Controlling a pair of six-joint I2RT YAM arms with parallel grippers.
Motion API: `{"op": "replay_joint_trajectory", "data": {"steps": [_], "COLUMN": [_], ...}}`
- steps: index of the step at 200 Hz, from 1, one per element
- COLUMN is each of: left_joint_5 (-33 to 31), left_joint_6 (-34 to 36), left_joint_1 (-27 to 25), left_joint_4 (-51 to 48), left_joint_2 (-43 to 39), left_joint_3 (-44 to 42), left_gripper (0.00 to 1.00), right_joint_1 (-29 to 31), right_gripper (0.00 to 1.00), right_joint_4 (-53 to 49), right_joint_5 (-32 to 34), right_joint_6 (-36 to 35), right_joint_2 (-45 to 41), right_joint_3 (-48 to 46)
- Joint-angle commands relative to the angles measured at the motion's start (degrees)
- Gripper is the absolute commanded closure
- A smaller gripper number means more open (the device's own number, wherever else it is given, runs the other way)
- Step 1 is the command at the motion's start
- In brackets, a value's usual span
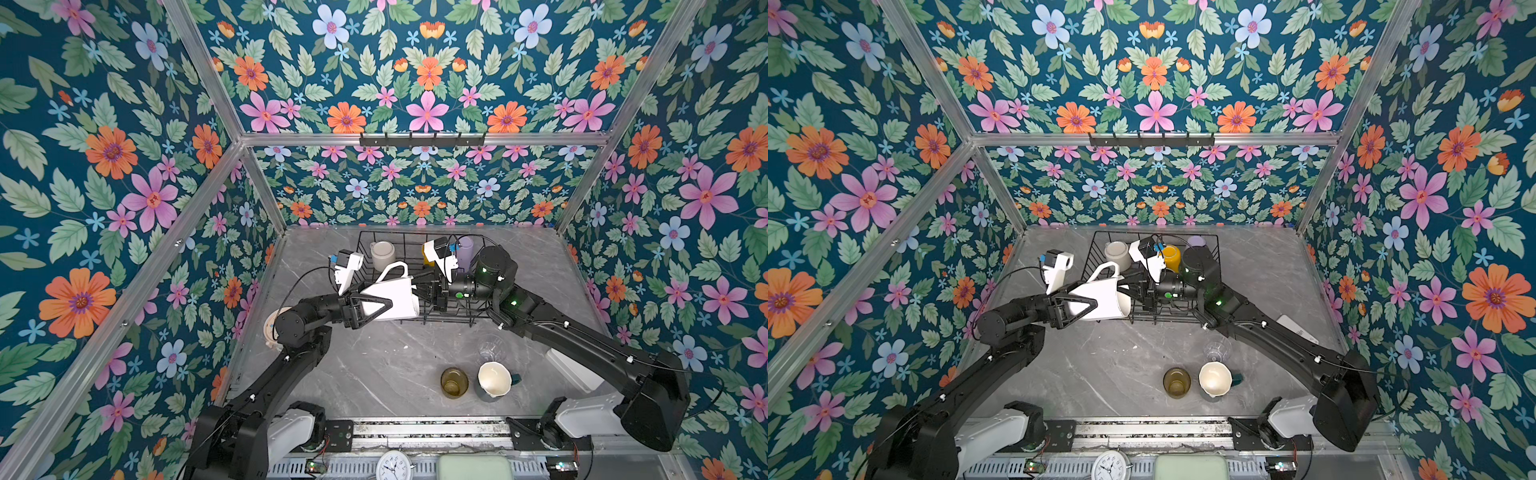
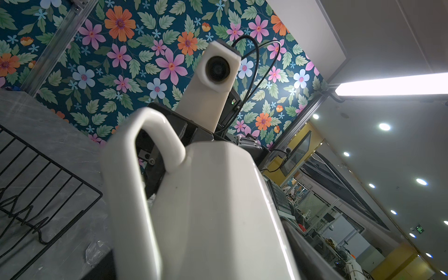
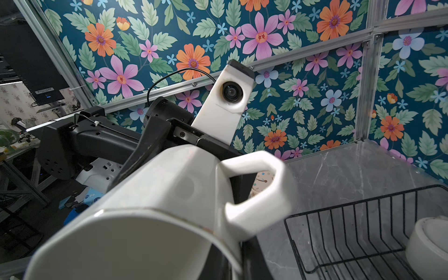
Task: Load the cups into the dish rack
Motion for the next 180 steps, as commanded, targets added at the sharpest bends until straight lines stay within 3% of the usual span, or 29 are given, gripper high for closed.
{"op": "replay_joint_trajectory", "data": {"steps": [1,50,180], "left_joint_5": [5.36,4.64,2.11], "left_joint_6": [0.59,0.73,-0.23], "left_joint_1": [-0.65,-0.68,2.03], "left_joint_4": [9.16,8.86,8.59], "left_joint_2": [0.03,2.66,9.06], "left_joint_3": [1.27,3.01,7.16], "left_gripper": [0.73,1.00,1.00], "right_joint_1": [-0.05,-0.07,-0.79], "right_gripper": [1.00,0.96,0.53], "right_joint_4": [-1.59,-3.47,-5.35], "right_joint_5": [12.27,14.15,18.71], "right_joint_6": [1.94,2.99,5.66], "right_joint_2": [0.87,0.63,-2.55], "right_joint_3": [-0.13,-0.46,-3.34]}}
